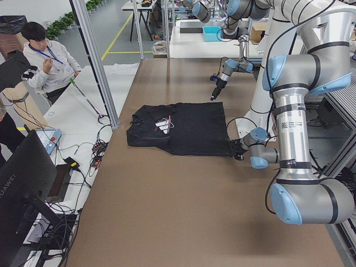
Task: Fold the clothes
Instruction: 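Lower both grippers and pinch the two hem corners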
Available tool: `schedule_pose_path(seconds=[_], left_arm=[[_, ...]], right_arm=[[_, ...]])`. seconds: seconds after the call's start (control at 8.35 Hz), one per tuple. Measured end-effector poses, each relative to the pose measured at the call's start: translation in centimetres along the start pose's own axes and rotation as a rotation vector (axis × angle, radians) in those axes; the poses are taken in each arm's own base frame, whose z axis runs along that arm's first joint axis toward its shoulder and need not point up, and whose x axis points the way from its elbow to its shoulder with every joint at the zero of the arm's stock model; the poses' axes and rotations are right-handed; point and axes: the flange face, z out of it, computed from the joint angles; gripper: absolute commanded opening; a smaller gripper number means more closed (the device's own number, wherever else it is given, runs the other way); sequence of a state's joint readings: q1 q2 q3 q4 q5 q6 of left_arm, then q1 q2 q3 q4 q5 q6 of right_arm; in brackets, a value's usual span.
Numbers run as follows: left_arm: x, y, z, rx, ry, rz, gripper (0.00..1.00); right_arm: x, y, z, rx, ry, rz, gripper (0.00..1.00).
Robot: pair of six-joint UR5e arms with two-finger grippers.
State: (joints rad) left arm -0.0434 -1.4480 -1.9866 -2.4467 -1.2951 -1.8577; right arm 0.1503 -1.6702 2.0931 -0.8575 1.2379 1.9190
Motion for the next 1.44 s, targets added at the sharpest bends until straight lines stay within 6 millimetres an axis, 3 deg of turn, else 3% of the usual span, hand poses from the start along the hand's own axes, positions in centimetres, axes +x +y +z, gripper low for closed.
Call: schedule_pose_path(seconds=[0.36, 0.48, 0.6, 0.96, 1.44], left_arm=[[0.1, 0.1, 0.1, 0.0, 0.001, 0.0, 0.17], [0.1, 0.1, 0.1, 0.0, 0.001, 0.0, 0.04], [0.1, 0.0, 0.1, 0.001, 0.001, 0.0, 0.0], [0.2, 0.0, 0.1, 0.012, 0.005, 0.0, 0.0], [1.0, 0.1, 0.3, 0.018, 0.019, -0.002, 0.0]], right_arm=[[0.2, -0.1, 0.0, 0.001, 0.003, -0.001, 0.94], [0.3, -0.1, 0.0, 0.002, 0.004, -0.002, 0.94], [0.3, -0.1, 0.0, 0.002, 0.005, -0.002, 0.94], [0.6, -0.2, 0.1, 0.005, 0.011, -0.005, 0.94], [6.3, 0.2, -0.3, -0.003, 0.121, -0.058, 0.88]])
